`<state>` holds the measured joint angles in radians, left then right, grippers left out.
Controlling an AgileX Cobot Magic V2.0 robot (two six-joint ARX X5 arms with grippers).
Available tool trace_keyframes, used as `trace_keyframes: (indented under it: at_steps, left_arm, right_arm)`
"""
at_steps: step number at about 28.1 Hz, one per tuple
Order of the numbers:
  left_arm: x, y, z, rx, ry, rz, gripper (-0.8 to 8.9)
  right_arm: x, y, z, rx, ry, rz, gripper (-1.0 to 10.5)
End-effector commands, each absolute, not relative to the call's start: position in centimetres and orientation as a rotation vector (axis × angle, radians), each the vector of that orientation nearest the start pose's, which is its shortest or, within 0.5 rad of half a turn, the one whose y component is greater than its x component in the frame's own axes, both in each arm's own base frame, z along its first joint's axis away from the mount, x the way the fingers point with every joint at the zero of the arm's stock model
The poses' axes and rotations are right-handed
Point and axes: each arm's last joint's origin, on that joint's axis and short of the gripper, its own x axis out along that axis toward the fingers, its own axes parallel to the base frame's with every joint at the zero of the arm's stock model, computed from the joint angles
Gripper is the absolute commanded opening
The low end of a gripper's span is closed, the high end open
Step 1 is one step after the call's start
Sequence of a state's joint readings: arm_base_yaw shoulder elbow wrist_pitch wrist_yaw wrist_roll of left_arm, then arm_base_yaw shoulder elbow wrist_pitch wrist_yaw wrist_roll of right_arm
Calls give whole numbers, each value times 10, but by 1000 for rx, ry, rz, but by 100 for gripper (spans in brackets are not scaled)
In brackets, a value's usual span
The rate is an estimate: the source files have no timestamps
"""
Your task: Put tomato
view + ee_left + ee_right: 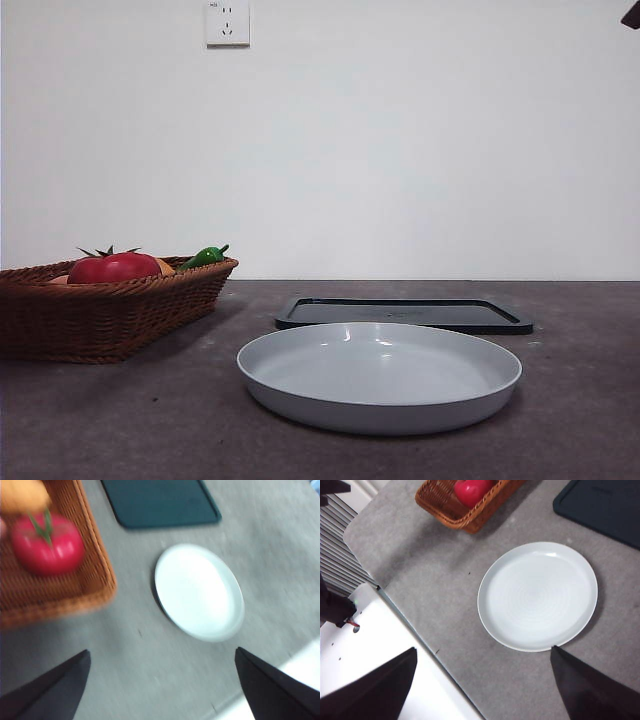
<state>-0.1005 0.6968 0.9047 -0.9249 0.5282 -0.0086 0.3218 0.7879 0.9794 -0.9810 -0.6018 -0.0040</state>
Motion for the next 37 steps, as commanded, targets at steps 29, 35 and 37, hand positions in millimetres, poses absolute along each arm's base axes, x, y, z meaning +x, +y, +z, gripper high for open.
trace_keyframes:
  at_steps: [29,35,37]
  left_arm:
    - [278,-47,257,62,644,-524,469]
    - [295,-49,236,86,675,-535,469]
    - [299,-50,230,87,681,-536,469]
  right_arm:
    - [117,57,336,100,787,886,429]
    - [117,57,336,101,788,886,429]
    - [117,57,336,103,789,885,429]
